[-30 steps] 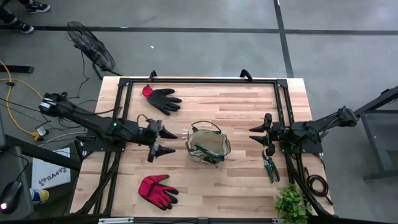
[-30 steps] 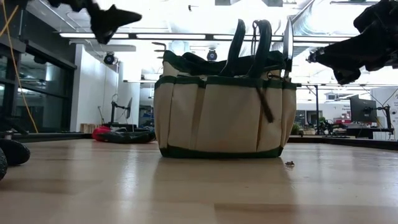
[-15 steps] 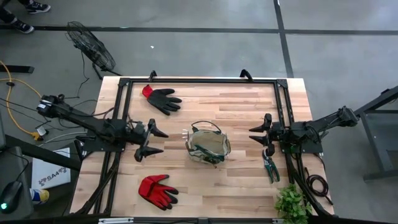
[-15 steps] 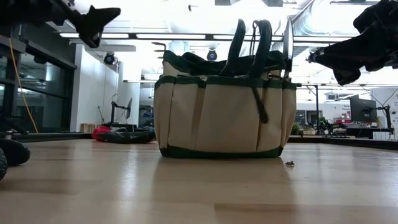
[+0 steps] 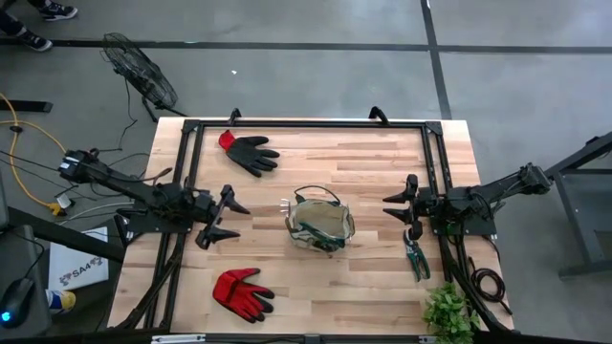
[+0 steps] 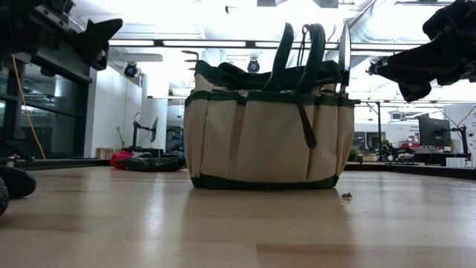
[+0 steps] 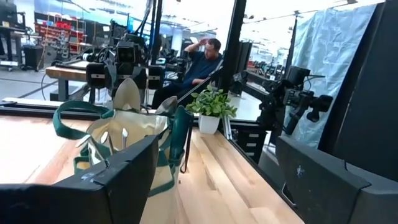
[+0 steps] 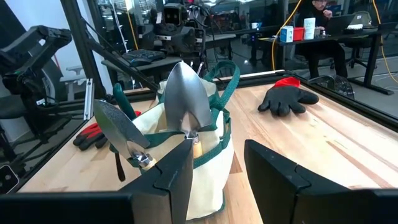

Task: Pick & Place Garden tools in Gardening bag
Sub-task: Put the green shear scissors into the gardening bag

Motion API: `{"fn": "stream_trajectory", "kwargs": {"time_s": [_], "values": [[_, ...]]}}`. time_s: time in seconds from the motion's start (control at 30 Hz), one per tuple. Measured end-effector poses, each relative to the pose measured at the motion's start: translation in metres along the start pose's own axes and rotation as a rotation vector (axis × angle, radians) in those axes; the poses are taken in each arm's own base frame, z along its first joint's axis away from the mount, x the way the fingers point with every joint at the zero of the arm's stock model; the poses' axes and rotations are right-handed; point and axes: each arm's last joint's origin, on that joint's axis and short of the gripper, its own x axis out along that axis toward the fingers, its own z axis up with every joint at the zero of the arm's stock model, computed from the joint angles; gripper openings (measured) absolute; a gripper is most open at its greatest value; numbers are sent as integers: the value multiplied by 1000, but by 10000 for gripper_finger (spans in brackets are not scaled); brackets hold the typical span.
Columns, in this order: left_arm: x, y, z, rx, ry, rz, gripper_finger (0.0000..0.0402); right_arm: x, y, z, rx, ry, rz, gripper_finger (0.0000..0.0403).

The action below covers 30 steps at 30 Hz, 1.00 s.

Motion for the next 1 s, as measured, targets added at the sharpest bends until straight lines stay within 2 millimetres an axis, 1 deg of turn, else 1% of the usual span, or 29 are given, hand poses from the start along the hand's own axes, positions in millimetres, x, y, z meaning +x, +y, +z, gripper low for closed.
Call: {"fn": "stream_trajectory", "kwargs": {"time_s": [0.1,0.17,0.53,0.8,1.0], "values": [[-5,1,-5,0,-15,-3,319,0,0,0,0,0,0,137],[-7,1,-4,6,-38,-10,319,0,0,0,0,0,0,137],[-15,-4,3,107,-105,-133,319,0,0,0,0,0,0,137],[-21,-6,6,115,-122,-217,319,0,0,0,0,0,0,137],[-25,-8,11,143,-171,-277,319,0,0,0,0,0,0,137]]}}
